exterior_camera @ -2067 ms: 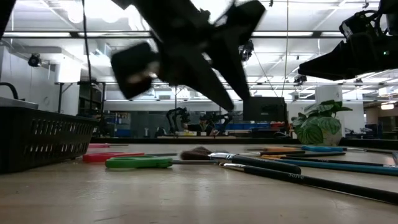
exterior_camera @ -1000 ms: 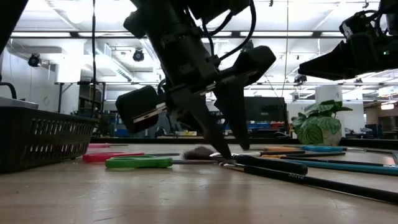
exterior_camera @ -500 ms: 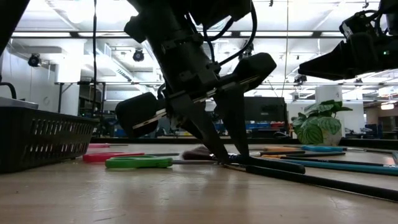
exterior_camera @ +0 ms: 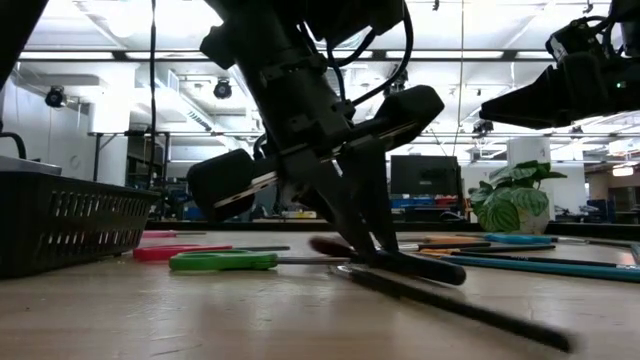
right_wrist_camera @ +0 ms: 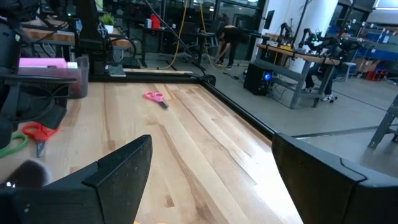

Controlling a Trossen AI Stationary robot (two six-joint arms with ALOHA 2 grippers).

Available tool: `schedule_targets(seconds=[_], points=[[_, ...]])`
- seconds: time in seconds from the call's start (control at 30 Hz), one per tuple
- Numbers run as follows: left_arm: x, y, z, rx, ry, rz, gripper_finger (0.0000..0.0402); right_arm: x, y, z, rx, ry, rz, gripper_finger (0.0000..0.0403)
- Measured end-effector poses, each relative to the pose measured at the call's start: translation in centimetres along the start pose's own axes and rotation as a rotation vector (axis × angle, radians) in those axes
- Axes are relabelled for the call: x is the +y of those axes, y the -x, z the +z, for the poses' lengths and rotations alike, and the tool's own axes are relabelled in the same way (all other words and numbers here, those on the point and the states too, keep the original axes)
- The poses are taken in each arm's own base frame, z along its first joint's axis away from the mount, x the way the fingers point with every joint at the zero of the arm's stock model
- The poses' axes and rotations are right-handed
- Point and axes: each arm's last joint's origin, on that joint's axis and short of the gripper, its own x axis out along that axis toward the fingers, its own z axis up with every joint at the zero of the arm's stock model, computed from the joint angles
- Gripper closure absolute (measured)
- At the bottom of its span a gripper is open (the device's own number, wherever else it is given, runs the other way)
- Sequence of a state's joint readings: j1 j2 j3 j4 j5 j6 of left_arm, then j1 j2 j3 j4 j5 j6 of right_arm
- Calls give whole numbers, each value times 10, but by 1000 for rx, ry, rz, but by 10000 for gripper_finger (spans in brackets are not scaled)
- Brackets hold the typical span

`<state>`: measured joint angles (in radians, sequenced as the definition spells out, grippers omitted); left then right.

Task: Pick & Place Paint Supplies
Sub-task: Put the silver paint brush into the transparent bin

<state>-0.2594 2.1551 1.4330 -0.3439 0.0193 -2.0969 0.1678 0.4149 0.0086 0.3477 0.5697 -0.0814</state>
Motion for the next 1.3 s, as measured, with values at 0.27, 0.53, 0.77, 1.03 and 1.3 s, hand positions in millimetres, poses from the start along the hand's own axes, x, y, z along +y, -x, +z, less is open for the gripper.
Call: schedule_targets(seconds=[0.27, 0.53, 0.77, 1.03, 1.3], points=[[-1, 1, 0, 2, -2, -5, 383, 0, 0, 0, 0, 0, 0, 74], [-1, 1, 0, 0, -3, -4, 383, 0, 0, 0, 0, -1, 0, 74], [-1, 1, 2, -9, -13, -5, 383, 0, 0, 0, 0, -1, 0, 74], [-2, 1, 3, -18, -24, -7, 383, 0, 0, 0, 0, 0, 0, 74], [-1, 0, 3, -19, -27, -4, 383, 0, 0, 0, 0, 0, 0, 74]])
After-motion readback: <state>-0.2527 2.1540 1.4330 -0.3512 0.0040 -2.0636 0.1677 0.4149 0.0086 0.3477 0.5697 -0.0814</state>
